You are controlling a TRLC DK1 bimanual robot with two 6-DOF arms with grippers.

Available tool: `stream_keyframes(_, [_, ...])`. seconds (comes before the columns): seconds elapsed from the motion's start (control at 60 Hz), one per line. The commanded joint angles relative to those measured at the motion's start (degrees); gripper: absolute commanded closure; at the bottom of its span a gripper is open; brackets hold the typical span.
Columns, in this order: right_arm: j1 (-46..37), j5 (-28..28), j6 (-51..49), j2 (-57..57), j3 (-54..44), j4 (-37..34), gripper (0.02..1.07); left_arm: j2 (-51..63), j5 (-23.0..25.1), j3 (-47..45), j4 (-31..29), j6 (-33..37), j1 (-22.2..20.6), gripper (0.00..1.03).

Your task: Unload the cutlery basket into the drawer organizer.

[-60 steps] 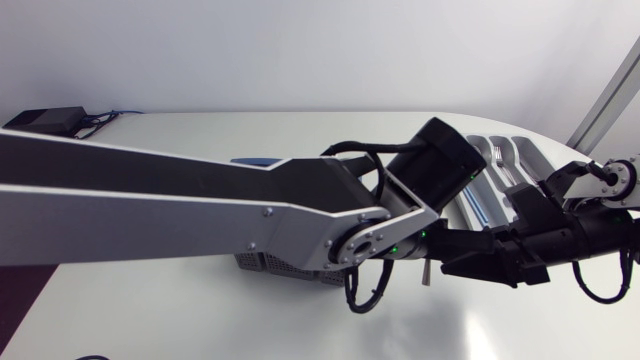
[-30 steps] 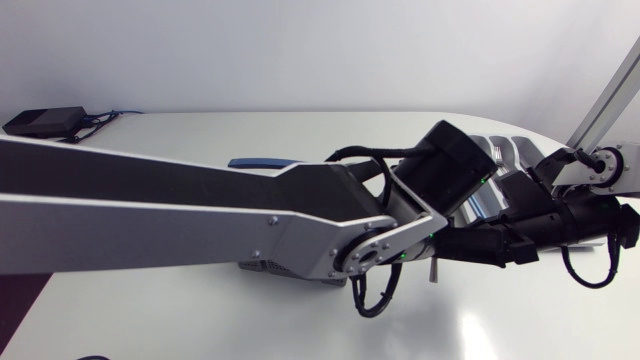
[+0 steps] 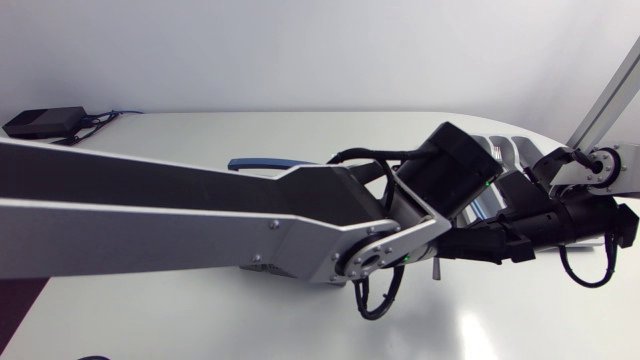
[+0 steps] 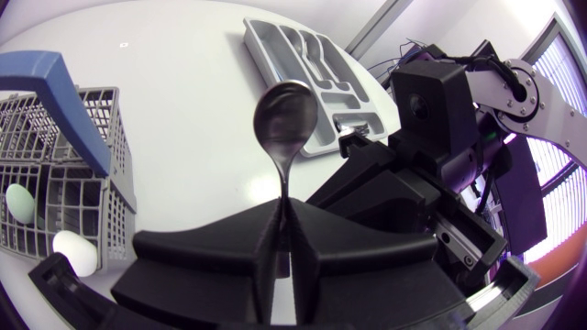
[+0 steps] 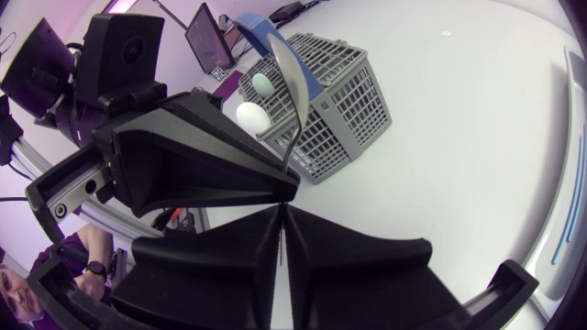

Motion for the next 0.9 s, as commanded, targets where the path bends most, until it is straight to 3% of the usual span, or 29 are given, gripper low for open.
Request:
stream_keyframes(0.0, [0.0, -0.1, 1.1, 1.0, 0.0, 0.4, 1.02, 0.5, -0.3, 1.7, 0.7, -0.6, -0.9, 0.8])
stream_keyframes(0.083, [-0.1, 0.0, 1.2, 1.3, 0.0, 0.6, 1.02, 0.3, -0.3, 1.6, 0.7, 0.3, -1.2, 0.72])
stream_keyframes(0.167, [-0.2, 0.4, 1.6, 1.5, 0.0, 1.1, 1.02, 0.2, 1.3, 1.9, -0.6, 0.7, -1.2, 0.56])
stream_keyframes(0.233, [-0.4, 0.6, 1.6, 1.6, 0.1, 1.2, 1.02, 0.1, 4.5, 3.0, -4.2, 0.5, -0.8, 0.36])
stream_keyframes(0.267, [-0.6, 0.7, 1.6, 1.6, 0.1, 1.2, 1.02, 0.0, 4.8, 3.3, -5.3, 0.5, -0.6, 0.32])
stream_keyframes(0.517, [-3.1, 2.5, 0.2, 2.6, 0.9, 1.4, 1.02, -1.4, 4.8, 5.9, -13.6, 3.9, 1.2, 0.26])
stream_keyframes(0.617, [-4.0, 3.8, -1.1, 3.5, 1.4, 1.4, 1.02, -1.8, 5.4, 8.8, -20.3, 7.3, 1.6, 0.16])
stream_keyframes(0.883, [-8.3, 8.8, -7.8, 5.2, 4.7, 1.0, 1.02, -4.0, 6.1, 11.8, -30.5, 17.0, 3.3, 0.1])
